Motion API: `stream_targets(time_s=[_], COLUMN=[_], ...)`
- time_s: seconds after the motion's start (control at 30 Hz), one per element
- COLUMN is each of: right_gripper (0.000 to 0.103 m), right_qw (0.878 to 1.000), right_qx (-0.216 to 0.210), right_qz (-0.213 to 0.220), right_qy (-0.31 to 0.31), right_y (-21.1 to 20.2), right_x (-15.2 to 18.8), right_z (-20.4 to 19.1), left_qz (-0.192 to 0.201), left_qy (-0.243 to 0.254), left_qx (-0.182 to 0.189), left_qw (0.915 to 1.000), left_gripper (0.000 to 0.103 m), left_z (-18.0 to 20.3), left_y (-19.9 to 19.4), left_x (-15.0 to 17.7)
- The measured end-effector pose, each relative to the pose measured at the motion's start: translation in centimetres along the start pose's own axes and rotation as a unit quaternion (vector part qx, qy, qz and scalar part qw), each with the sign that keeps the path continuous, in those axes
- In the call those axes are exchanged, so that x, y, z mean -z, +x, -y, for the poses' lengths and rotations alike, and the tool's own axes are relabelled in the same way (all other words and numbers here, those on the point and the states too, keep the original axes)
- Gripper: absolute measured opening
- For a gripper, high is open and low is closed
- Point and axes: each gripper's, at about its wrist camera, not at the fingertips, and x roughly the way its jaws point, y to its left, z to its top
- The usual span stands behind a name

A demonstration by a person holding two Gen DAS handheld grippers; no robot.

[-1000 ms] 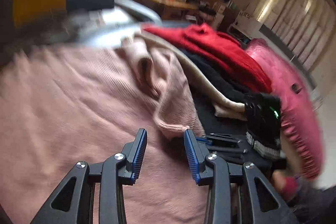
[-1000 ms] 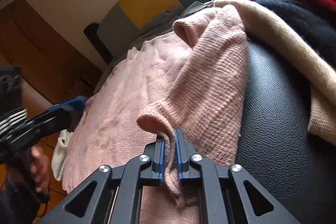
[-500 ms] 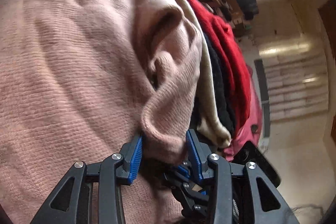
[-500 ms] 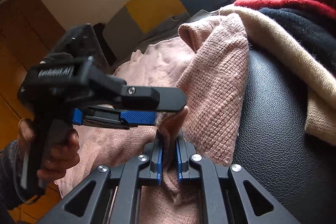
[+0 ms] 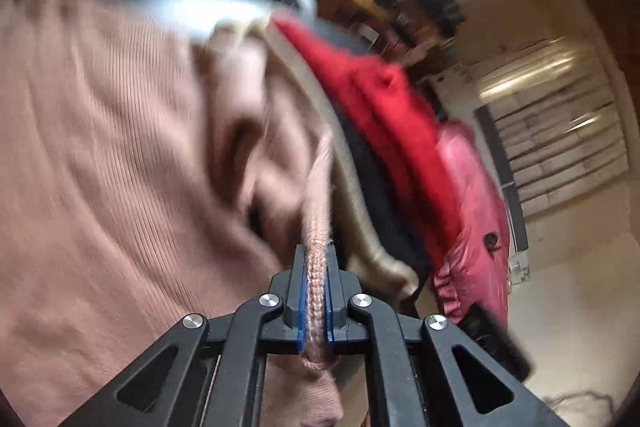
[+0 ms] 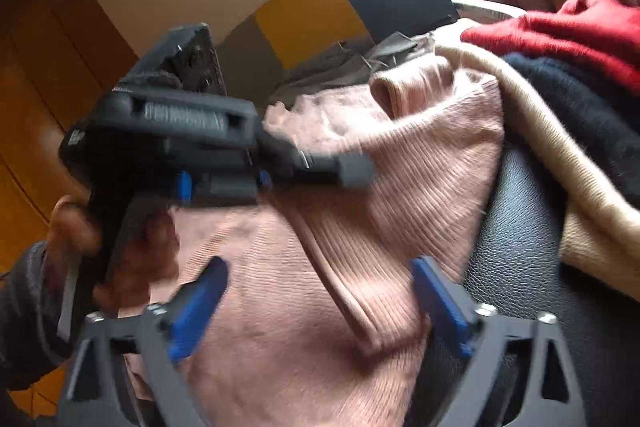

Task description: Fold clothes

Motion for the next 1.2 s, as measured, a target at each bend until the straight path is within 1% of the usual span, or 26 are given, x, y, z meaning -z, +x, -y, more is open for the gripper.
stream_targets(time_s=[0.07,0.13,0.2,0.3,0.33,0.4,0.47,0.57,0.67,0.77,0.9,0.97,1.0,1.03,1.1,1.17,1.2], right_gripper=[0.103,0.103,0.103,0.103,0.103,0.103,0.103,0.103,0.103,0.103,0.103,0.103,0.103,0.103,0.103,0.103,0.103], right_qw=[1.000,1.000,1.000,0.999,0.999,0.999,0.999,0.997,0.994,0.993,0.994,0.993,0.994,0.994,0.996,0.996,0.996], right_qx=[-0.005,-0.004,0.004,0.008,0.006,-0.004,-0.020,-0.057,-0.079,-0.083,-0.057,-0.047,-0.047,-0.046,-0.039,-0.028,-0.023], right_qz=[0.000,-0.006,-0.017,-0.034,-0.037,-0.043,-0.048,-0.056,-0.069,-0.086,-0.091,-0.086,-0.082,-0.079,-0.082,-0.081,-0.080], right_qy=[0.003,0.006,0.006,0.008,0.007,0.006,0.002,-0.004,-0.018,0.000,0.036,0.058,0.056,0.053,0.025,-0.014,-0.030], right_y=[-0.3,-0.2,0.1,0.7,0.9,1.9,3.3,4.9,8.0,11.3,14.6,15.2,15.2,15.1,15.2,15.2,15.2], right_x=[-0.3,-0.3,-0.3,-0.1,-0.2,-0.6,-1.4,-2.4,-4.3,-5.9,-7.2,-7.3,-7.3,-7.2,-6.6,-5.9,-5.6], right_z=[-0.5,-0.8,-1.1,-1.7,-1.6,-2.1,-2.9,-3.8,-4.8,-4.1,-2.3,-1.1,-0.9,-0.9,-1.3,-2.0,-2.3], left_qz=[0.039,0.078,0.102,0.139,0.148,0.164,0.180,0.200,0.209,0.205,0.189,0.175,0.168,0.161,0.148,0.149,0.151], left_qy=[0.018,0.037,0.048,0.059,0.059,0.055,0.050,0.041,0.025,0.002,-0.039,-0.064,-0.078,-0.097,-0.134,-0.161,-0.174], left_qx=[0.006,0.009,0.000,-0.018,-0.023,-0.029,-0.037,-0.048,-0.051,-0.056,-0.066,-0.076,-0.081,-0.091,-0.109,-0.119,-0.118], left_qw=[0.9991,0.9963,0.9936,0.9883,0.9870,0.9844,0.9817,0.9777,0.9762,0.9771,0.9790,0.9796,0.9793,0.9780,0.9739,0.9683,0.9659], left_gripper=[0.005,0.005,0.005,0.005,0.005,0.005,0.005,0.005,0.005,0.005,0.004,0.004,0.004,0.004,0.003,0.012,0.021], left_z=[0.9,1.8,2.5,2.5,2.3,1.6,0.6,-1.6,-4.1,-7.3,-13.2,-16.8,-18.5,-20.4,-24.1,-26.7,-27.9], left_y=[-3.5,-7.1,-9.1,-13.8,-14.7,-17.2,-19.3,-22.4,-24.1,-24.8,-24.9,-24.3,-24.0,-23.5,-22.6,-22.0,-21.8], left_x=[-1.8,-3.6,-5.1,-7.4,-7.9,-9.0,-9.4,-9.6,-9.0,-8.0,-5.7,-3.9,-2.9,-1.9,0.2,2.4,3.5])
